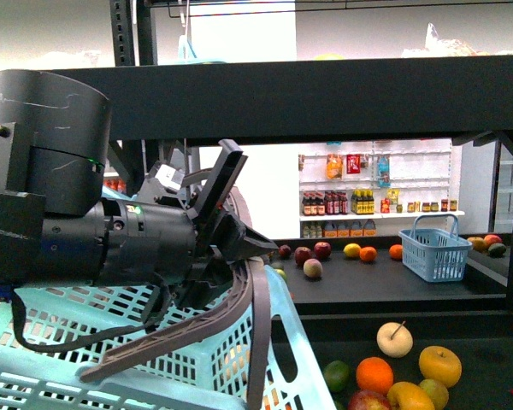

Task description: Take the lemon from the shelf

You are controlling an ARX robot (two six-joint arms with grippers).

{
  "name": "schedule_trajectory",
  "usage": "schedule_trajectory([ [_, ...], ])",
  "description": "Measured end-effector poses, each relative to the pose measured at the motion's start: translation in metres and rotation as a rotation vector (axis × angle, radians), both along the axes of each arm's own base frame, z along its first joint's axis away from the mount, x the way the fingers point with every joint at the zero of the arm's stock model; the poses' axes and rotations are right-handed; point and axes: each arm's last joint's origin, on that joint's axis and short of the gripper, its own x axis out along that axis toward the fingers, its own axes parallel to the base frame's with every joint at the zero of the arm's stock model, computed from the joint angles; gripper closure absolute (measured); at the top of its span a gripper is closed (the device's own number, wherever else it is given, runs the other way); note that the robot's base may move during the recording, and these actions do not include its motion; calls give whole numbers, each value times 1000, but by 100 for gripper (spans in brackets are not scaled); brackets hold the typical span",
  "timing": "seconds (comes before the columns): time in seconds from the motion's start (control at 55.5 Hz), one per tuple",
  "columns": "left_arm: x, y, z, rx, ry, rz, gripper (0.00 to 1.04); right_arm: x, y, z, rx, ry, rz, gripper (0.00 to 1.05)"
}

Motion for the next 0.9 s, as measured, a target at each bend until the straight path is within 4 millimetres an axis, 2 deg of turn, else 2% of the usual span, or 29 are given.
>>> schedule_trajectory([
  [0.504,-6,-30,-15,-12,43,-35,93,0,0,0,0,3,-5,7],
  [0.576,-6,-33,-16,-9,46,-40,93,3,-1,-3,82,180,-145,7],
  [0.63,-7,-34,-17,-9,48,-42,93,12,-4,-6,150,291,-215,7],
  [0.684,-8,-36,-17,-8,46,-51,93,30,-8,-12,224,366,-226,7],
  [0.81,-8,-36,-17,-9,48,-51,93,61,-14,-12,278,411,-217,7],
  [0.9,-8,-36,-17,-7,45,-49,93,93,-17,-16,293,461,-221,7],
])
